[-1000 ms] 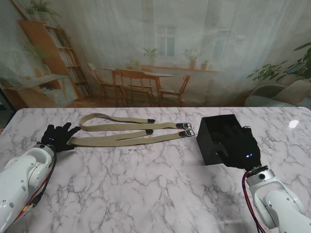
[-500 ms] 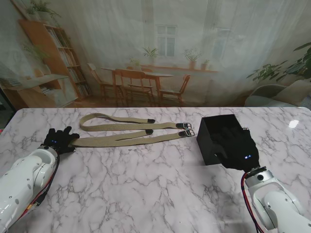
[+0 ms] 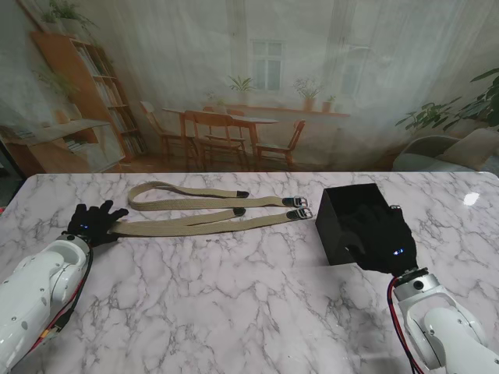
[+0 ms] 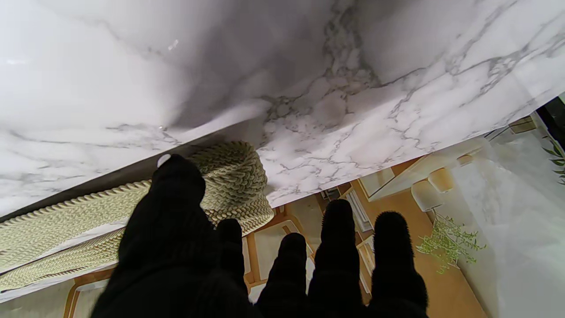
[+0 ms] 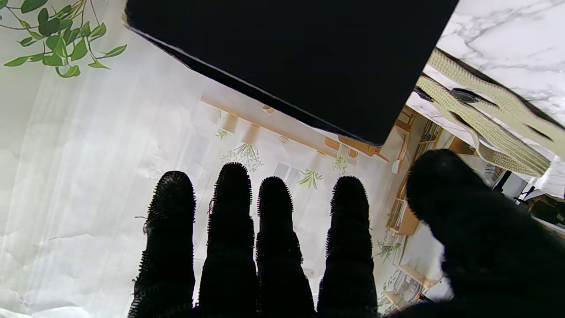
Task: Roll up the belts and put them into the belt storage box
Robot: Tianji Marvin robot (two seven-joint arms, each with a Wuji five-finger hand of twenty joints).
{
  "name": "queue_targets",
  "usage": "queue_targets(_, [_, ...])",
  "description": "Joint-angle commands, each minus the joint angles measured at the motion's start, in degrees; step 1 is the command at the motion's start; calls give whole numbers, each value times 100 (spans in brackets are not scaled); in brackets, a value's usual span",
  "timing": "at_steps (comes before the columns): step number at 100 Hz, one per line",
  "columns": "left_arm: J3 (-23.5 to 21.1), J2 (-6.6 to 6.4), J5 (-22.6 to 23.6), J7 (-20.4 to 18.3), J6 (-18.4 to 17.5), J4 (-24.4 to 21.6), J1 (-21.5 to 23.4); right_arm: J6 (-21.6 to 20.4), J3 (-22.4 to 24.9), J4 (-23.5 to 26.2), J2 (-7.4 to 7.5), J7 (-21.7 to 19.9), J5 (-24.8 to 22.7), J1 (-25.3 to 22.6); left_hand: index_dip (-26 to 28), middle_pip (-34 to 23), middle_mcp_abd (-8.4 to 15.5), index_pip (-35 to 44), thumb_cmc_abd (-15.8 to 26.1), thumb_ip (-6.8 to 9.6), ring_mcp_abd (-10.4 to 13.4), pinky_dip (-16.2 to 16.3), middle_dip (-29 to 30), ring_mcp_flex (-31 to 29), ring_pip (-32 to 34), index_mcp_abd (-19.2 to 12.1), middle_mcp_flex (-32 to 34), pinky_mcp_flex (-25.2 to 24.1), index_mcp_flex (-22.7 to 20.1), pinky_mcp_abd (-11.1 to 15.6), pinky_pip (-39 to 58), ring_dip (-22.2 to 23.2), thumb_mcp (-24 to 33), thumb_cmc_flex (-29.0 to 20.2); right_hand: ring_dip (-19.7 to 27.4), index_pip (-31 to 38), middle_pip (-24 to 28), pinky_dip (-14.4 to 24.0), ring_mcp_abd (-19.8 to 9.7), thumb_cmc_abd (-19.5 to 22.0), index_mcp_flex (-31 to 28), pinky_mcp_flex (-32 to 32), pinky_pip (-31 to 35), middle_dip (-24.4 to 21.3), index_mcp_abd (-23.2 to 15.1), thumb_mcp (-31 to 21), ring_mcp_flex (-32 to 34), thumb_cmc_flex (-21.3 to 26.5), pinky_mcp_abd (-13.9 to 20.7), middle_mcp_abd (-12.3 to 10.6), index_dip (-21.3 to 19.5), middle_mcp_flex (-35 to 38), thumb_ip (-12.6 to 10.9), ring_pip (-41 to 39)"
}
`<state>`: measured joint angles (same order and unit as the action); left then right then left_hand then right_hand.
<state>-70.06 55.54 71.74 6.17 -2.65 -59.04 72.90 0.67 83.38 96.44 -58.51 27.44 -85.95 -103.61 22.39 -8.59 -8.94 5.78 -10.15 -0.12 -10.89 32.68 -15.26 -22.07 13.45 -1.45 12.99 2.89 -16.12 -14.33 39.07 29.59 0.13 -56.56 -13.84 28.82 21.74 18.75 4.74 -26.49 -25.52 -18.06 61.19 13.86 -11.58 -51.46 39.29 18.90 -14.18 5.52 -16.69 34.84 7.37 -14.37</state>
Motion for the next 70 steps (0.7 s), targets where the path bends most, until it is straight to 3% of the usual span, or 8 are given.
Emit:
queue_targets(1, [85,7,-78,-72,75,113,-89,36,-7,-22,-9,7,0,-19,-267,78,13,-320,41,98,-43,127,54,96,114,145,-235,-68,241,30,99,34,10,-20,-122,-77,-28,64,181,125,-84,90,-91,9,252,32,-84,177,-187,160,-135,-143,-133,162])
queue_targets(11, [185,13,-157,-35,166,227,-147,33,-3,-29,-9,21,4,-16,-387,80,10,-417,57,100,-41,133,66,89,117,163,-230,-56,279,32,110,37,33,-50,-123,-76,-14,67,186,124,-93,89,-89,12,259,32,-81,175,-186,171,-145,-153,-133,155])
queue_targets(25, [322,23,-298,-55,275,369,-229,42,-5,-41,-12,25,21,-11,-79,-25,0,183,229,65,-34,148,-7,36,132,129,-52,-34,-175,21,132,46,61,-169,-122,-76,-6,70,182,127,-101,94,-91,13,254,31,-92,181,-182,179,-157,-169,-134,152])
queue_targets(36, [419,39,-426,-33,326,466,-282,56,-9,-44,-13,16,21,-9,1392,-158,8,1581,384,48,-8,165,-228,59,140,-28,19,-48,-391,42,165,64,40,-367,-120,-77,-8,73,186,131,-104,97,-92,9,263,35,-106,178,-182,214,-166,-206,-134,154])
queue_targets(42, [444,38,-430,-56,331,467,-282,63,-16,-52,-14,26,28,-2,2766,-207,8,2197,181,38,0,176,-307,60,146,-105,69,-43,-297,47,189,71,103,-467,-119,-82,-8,76,190,128,-93,95,-88,8,273,33,-118,180,-176,233,-169,-240,-135,155])
queue_targets(52, [472,28,-385,-79,328,442,-268,61,-21,-67,-14,43,33,8,4017,-283,8,3582,-122,25,24,192,-414,88,156,-105,101,-35,-297,60,227,83,149,-653,-121,-77,12,79,192,131,-105,95,-85,13,278,31,-114,184,-176,244,-178,-256,-136,146])
queue_targets(61, [458,19,-328,-117,307,382,-232,66,-21,-72,-14,46,36,7,4338,-486,-37,4610,-225,47,50,224,-752,58,309,77,247,0,-493,48,331,249,184,-720,-120,-76,23,80,194,136,-108,101,-86,12,277,30,-123,187,-178,245,-185,-275,-136,142])
queue_targets(70, [405,2,-178,-72,270,288,-163,71,-15,-72,-17,54,44,1,4374,-669,-61,4946,-300,59,33,257,-990,-3,462,188,466,51,-583,61,463,437,235,-825,-120,-75,30,82,201,137,-110,98,-84,12,279,31,-125,187,-181,251,-189,-280,-136,139])
